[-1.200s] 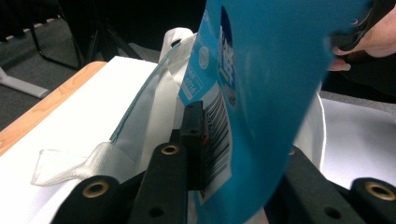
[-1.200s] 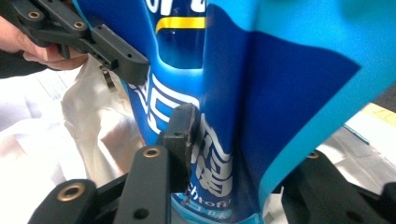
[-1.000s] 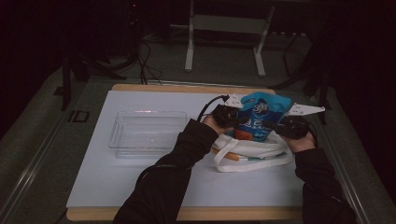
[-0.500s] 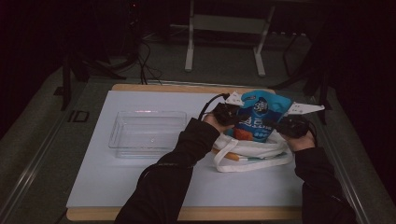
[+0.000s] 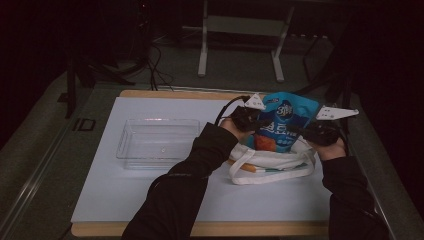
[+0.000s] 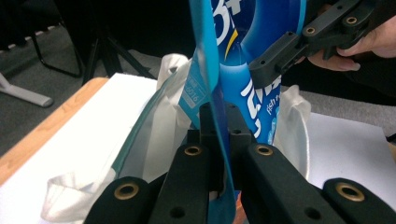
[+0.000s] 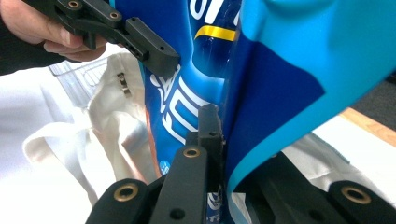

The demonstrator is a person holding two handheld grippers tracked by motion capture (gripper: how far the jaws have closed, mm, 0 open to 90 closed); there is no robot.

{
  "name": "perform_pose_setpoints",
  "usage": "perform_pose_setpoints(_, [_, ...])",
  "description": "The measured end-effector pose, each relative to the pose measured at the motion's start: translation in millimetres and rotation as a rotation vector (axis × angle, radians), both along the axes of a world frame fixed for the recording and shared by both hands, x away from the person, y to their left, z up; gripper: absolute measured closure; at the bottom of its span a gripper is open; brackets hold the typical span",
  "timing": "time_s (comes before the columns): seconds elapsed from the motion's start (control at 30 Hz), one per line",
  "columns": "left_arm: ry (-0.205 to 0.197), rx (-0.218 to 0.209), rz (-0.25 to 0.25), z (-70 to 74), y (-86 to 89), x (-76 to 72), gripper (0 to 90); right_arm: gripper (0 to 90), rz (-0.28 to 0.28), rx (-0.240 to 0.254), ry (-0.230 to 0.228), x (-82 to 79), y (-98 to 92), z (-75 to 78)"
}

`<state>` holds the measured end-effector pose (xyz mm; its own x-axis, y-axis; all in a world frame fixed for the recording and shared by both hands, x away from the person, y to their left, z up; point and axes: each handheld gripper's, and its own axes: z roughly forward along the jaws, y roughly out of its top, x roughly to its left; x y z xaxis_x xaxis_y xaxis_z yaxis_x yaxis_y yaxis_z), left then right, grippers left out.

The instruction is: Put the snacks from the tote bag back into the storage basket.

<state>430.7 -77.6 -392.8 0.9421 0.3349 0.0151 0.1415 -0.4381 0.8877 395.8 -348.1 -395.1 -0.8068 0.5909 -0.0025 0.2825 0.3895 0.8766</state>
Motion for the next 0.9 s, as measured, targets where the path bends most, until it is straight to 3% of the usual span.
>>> perform_pose_setpoints(0.17, [-0.020,0.004,-0.016,18.1,2.5,-4.2,90.0,88.3,0.010,0.003,-0.021,-5.8,0.5,15.5])
perform_pose_setpoints(0.23, [-0.020,0.004,-0.016,18.1,2.5,-4.2,90.0,88.3,0.013,0.005,-0.027,-6.5,0.5,18.1])
perform_pose_setpoints(0.9, [-0.078,0.012,-0.046,74.1,5.3,-15.1,90.0,88.4,0.030,0.013,-0.092,-19.8,0.9,68.7])
